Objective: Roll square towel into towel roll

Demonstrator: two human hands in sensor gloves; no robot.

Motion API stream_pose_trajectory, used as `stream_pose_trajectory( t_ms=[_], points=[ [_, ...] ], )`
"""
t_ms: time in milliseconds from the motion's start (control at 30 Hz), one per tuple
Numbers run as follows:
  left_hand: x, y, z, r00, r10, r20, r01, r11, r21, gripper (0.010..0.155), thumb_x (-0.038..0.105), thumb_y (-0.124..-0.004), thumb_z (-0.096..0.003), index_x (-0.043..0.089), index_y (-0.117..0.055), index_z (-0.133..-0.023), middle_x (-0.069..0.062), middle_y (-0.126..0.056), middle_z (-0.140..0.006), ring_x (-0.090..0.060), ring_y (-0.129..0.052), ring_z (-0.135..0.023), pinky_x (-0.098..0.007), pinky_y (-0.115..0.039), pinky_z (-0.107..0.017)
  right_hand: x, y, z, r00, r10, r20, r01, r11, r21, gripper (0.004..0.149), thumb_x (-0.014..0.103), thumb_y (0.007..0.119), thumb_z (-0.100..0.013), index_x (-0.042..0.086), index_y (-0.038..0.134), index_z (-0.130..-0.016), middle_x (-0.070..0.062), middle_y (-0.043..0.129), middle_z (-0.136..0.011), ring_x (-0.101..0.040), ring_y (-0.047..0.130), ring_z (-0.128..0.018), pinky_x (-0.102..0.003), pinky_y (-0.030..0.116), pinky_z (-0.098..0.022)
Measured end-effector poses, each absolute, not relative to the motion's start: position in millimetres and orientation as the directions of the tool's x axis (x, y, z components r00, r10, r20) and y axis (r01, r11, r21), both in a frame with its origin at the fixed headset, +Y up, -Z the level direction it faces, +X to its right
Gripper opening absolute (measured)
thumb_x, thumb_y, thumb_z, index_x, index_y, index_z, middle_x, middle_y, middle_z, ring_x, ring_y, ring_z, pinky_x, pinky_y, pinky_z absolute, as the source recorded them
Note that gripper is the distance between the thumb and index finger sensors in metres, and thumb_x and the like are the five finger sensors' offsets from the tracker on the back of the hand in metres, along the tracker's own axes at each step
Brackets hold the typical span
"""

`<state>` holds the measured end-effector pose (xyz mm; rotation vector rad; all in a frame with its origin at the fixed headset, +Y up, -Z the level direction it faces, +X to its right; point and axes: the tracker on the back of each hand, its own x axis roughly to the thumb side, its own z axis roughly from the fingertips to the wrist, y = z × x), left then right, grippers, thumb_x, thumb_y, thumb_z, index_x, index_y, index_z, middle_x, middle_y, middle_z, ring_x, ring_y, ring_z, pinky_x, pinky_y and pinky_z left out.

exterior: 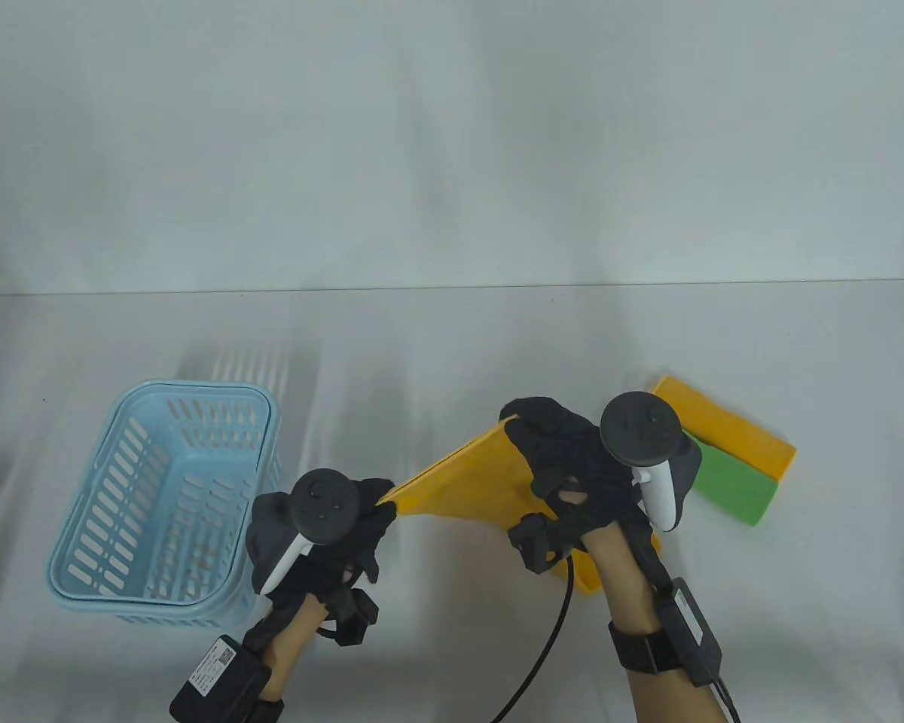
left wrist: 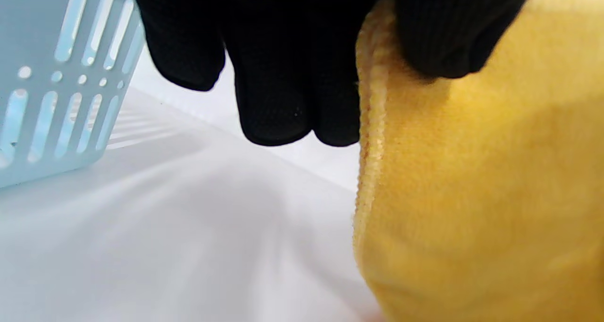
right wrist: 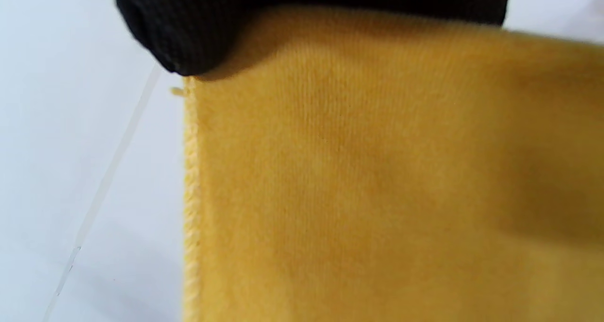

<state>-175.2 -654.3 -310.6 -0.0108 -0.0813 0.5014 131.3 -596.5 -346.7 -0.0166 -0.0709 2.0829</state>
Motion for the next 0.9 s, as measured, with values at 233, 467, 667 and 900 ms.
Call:
stream_pose_trajectory(
  t_ms=[233,467,667,900],
  points=[
    [-187,-632,-311,0.788,0.606,0.111,-0.607,0.794,-0.024,0.046,0.045,-0.079,-0.0402,0.033,-0.087,-0.084,0.008,-0.096,-0.084,-0.023,-0.1,-0.079,-0.052,-0.074,-0.067,139,-581,-337,-0.453,0.89,0.053,-0.889,-0.447,-0.095,0.039,0.043,0.082,-0.035,0.035,0.087,-0.073,0.002,0.094,-0.071,-0.028,0.093,-0.064,-0.052,0.074,-0.054],
    [-192,-591,-317,0.705,0.676,0.214,-0.677,0.732,-0.081,0.046,0.045,-0.079,-0.0409,0.034,-0.087,-0.085,0.005,-0.09,-0.09,-0.025,-0.095,-0.083,-0.054,-0.072,-0.068,151,-555,-334,-0.438,0.896,0.071,-0.896,-0.429,-0.114,0.039,0.043,0.082,-0.036,0.035,0.087,-0.073,0.002,0.094,-0.071,-0.028,0.093,-0.064,-0.052,0.074,-0.054],
    [-193,-533,-328,0.676,0.694,0.249,-0.705,0.707,-0.056,0.046,0.045,-0.079,-0.0408,0.034,-0.087,-0.085,0.005,-0.091,-0.091,-0.025,-0.096,-0.083,-0.054,-0.072,-0.068,161,-513,-338,-0.443,0.895,0.052,-0.896,-0.441,-0.052,0.039,0.042,0.081,-0.036,0.035,0.086,-0.074,0.002,0.093,-0.076,-0.029,0.092,-0.069,-0.053,0.073,-0.055],
    [-193,-484,-329,0.58,0.761,0.29,-0.78,0.622,-0.071,0.046,0.045,-0.079,-0.0411,0.034,-0.087,-0.085,0.006,-0.095,-0.086,-0.024,-0.099,-0.079,-0.054,-0.073,-0.068,169,-476,-323,-0.388,0.918,0.076,-0.922,-0.388,-0.018,0.039,0.042,0.079,-0.037,0.035,0.083,-0.076,0.002,0.094,-0.076,-0.029,0.094,-0.068,-0.053,0.074,-0.055]
  ],
)
